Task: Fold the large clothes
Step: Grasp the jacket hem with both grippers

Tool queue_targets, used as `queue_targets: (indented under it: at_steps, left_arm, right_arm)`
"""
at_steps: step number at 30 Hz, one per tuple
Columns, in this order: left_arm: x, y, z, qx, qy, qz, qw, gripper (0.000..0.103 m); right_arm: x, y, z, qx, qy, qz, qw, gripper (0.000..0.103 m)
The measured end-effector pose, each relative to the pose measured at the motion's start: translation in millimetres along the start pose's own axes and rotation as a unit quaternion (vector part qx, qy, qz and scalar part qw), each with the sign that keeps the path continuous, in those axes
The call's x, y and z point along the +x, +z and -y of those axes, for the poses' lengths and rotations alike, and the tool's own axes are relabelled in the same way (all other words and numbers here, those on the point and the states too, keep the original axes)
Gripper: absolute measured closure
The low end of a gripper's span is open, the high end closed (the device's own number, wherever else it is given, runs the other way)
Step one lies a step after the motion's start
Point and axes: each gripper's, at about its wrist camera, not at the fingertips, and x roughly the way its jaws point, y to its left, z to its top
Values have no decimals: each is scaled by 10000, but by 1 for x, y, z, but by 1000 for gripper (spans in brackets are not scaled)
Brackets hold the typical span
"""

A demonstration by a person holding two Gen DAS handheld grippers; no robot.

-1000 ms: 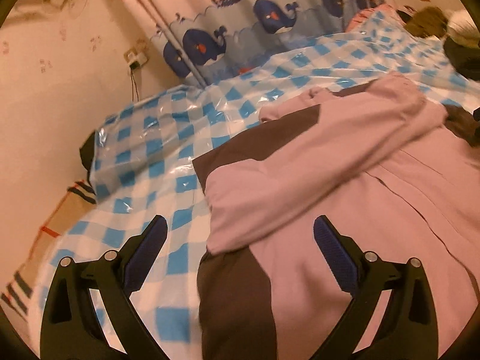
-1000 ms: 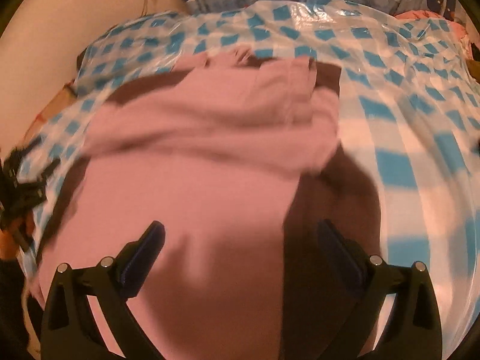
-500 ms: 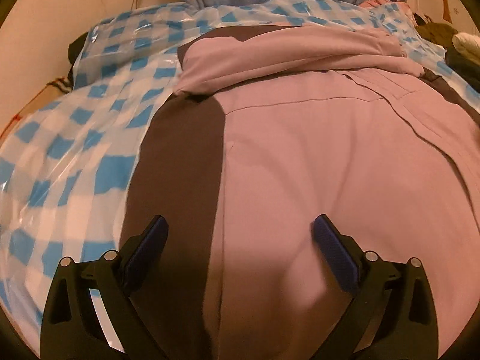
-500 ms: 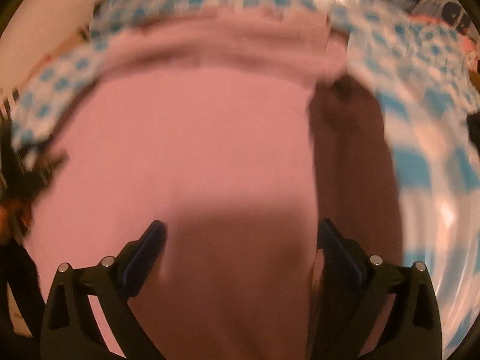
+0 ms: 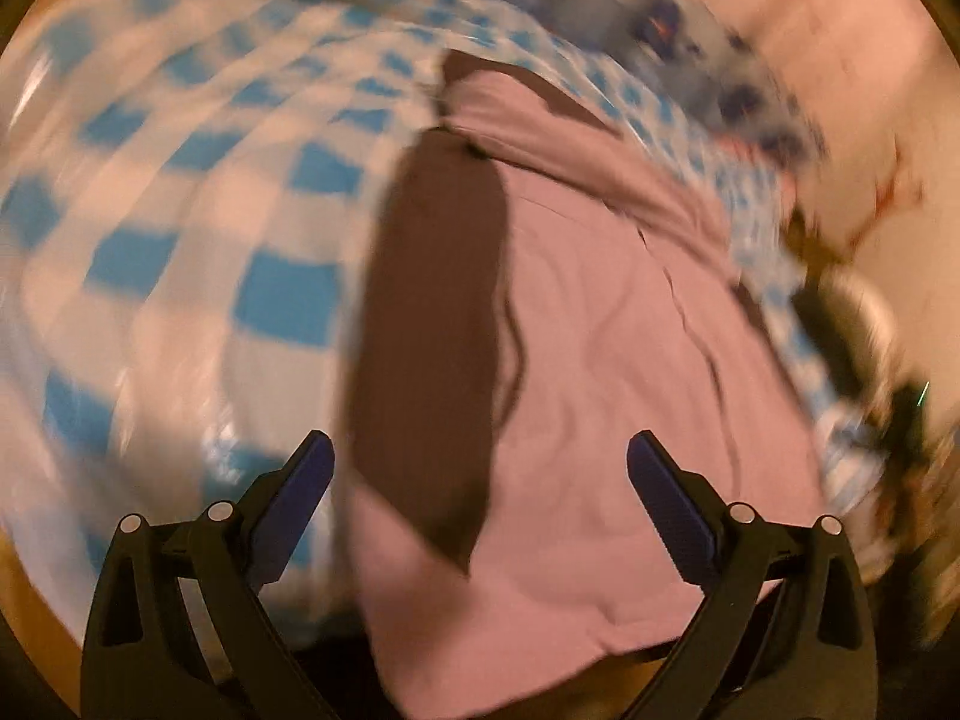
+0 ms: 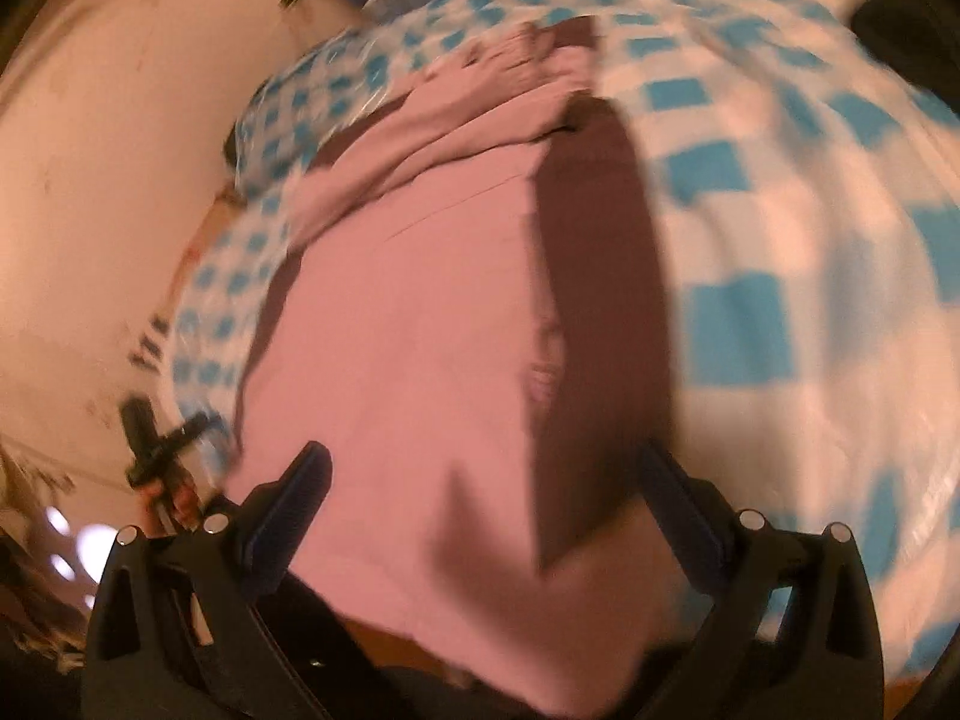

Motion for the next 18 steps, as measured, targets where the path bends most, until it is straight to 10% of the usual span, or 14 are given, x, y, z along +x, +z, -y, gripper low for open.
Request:
queue_targets:
  at_steps: [18]
  left_arm:
    - [41,-43,-25,-801,-344,-813,9929,8]
  right_arm:
    - [34,-48,33,643,292,-1089,9915,6]
